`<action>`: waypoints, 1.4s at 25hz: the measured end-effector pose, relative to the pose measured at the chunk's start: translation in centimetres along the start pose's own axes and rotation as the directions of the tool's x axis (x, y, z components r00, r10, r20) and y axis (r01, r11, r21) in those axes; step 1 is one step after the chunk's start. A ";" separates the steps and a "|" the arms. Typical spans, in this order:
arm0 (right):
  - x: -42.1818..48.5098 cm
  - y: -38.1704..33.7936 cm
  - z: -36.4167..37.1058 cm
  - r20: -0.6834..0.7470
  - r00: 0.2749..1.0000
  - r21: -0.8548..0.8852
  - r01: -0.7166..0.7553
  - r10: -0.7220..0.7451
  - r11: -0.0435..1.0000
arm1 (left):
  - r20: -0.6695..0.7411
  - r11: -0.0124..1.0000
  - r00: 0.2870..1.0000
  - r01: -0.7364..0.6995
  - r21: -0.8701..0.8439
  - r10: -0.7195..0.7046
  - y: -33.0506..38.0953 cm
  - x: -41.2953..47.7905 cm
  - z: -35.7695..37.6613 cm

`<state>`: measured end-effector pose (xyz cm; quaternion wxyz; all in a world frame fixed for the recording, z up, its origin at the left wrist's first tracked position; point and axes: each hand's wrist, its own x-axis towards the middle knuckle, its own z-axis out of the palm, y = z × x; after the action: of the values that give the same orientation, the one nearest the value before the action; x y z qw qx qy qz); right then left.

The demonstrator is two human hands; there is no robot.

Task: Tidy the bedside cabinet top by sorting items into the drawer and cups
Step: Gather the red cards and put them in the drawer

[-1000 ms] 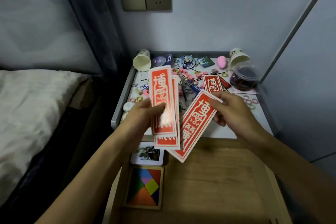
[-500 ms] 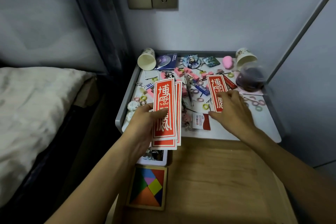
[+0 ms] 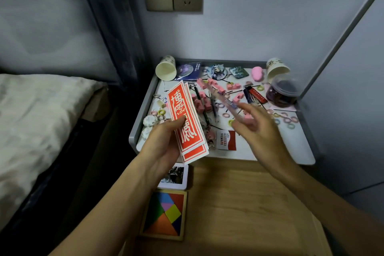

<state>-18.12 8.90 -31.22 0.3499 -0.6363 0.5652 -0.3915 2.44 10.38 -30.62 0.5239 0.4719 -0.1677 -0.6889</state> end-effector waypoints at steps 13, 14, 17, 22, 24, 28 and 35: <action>-2.3 -1.7 1.3 0.351 0.915 0.564 -0.378 0.202 0.734 | 0.036 0.995 0.998 -0.047 -0.090 0.051 -0.4 0.2 0.5; -2.2 -1.8 1.4 0.383 0.902 0.582 -0.405 0.202 0.705 | 0.035 0.995 0.997 -0.070 -0.066 0.073 -0.4 0.2 0.4; -2.1 -1.8 1.5 0.360 0.910 0.522 -0.379 0.206 0.764 | 0.044 0.993 0.993 -0.113 -0.016 0.114 -0.5 0.3 0.5; -2.1 -1.8 1.7 0.399 0.888 0.587 -0.438 0.227 0.681 | 0.050 0.992 0.991 -0.125 -0.033 0.126 -0.7 0.3 0.3; -1.9 -2.0 1.4 0.488 0.837 0.629 -0.533 0.246 0.566 | 0.082 0.993 0.989 -0.120 -0.015 0.121 -0.6 0.3 0.2; -2.0 -2.1 0.9 0.617 0.747 0.624 -0.656 0.247 0.425 | 0.161 0.993 0.983 -0.098 0.066 0.087 -0.7 0.0 0.5; -1.8 -2.2 0.6 0.700 0.691 0.632 -0.717 0.179 0.294 | 0.177 0.983 0.980 -0.118 0.143 0.092 -1.0 -0.1 0.5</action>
<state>-16.73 10.94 -29.75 0.8572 -0.2391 0.3240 -0.3210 1.44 10.69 -31.04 0.5059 0.4406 -0.2887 -0.6831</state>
